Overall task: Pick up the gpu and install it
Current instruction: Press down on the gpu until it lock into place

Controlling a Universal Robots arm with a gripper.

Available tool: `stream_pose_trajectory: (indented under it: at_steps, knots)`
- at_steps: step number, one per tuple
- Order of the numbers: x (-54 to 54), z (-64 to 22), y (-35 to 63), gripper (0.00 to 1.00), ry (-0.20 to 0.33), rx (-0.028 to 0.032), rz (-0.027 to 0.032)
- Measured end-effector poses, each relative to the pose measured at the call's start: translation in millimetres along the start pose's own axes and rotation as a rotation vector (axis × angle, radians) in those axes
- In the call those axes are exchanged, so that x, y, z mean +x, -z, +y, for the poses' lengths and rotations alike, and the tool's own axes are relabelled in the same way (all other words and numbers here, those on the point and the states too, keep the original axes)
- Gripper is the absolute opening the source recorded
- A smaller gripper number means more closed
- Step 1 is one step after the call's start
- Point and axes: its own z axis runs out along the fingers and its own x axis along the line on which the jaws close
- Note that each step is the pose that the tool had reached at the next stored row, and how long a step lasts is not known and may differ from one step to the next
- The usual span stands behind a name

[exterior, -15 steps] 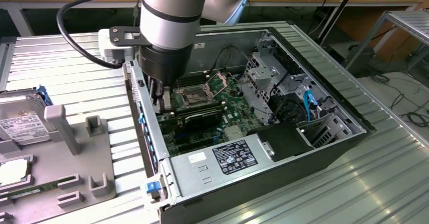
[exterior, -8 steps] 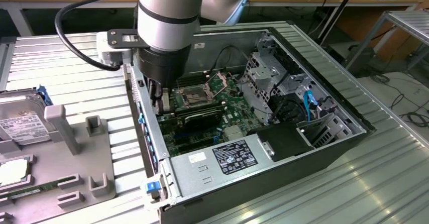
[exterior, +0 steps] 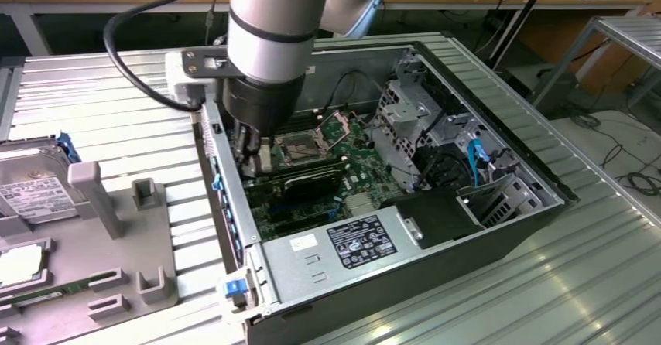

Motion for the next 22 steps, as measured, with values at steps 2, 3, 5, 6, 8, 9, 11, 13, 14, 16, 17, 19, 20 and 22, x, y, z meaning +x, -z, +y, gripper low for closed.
stream_pose_trajectory:
  at_steps: [2, 3, 5, 6, 8, 9, 11, 13, 14, 16, 17, 19, 20, 22]
  knots:
    - [-0.1, -4.5, 0.6, 0.11, 0.000, -0.0044, 0.0002]
    - [-0.2, -6.7, 1.1, 0.11, 0.000, -0.0054, 0.0001]
    - [-0.5, -11.9, 1.5, 0.11, 0.000, -0.0066, -0.0010]
    - [-0.7, -14.6, 1.8, 0.11, 0.000, -0.0068, -0.0018]
    - [-1.2, -22.2, 2.6, 0.11, 0.000, -0.0074, -0.0071]
    - [-1.8, -31.7, 3.3, 0.11, 0.001, -0.0073, -0.0097]
    - [-2.3, -38.8, 3.7, 0.11, 0.003, -0.0019, -0.0097]
    - [-2.5, -42.1, 3.4, 0.11, 0.007, 0.0053, -0.0098]
    - [-2.5, -43.5, 3.2, 0.11, 0.010, 0.0089, -0.0097]
    - [-2.7, -46.3, 2.6, 0.11, 0.018, 0.0169, -0.0095]
    - [-2.8, -47.5, 2.5, 0.11, 0.022, 0.0202, -0.0092]
    - [-2.9, -50.1, 2.0, 0.11, 0.030, 0.0281, -0.0091]
    - [-3.0, -51.4, 1.8, 0.11, 0.033, 0.0320, -0.0090]
    - [-3.1, -53.7, 1.4, 0.11, 0.039, 0.0387, -0.0089]
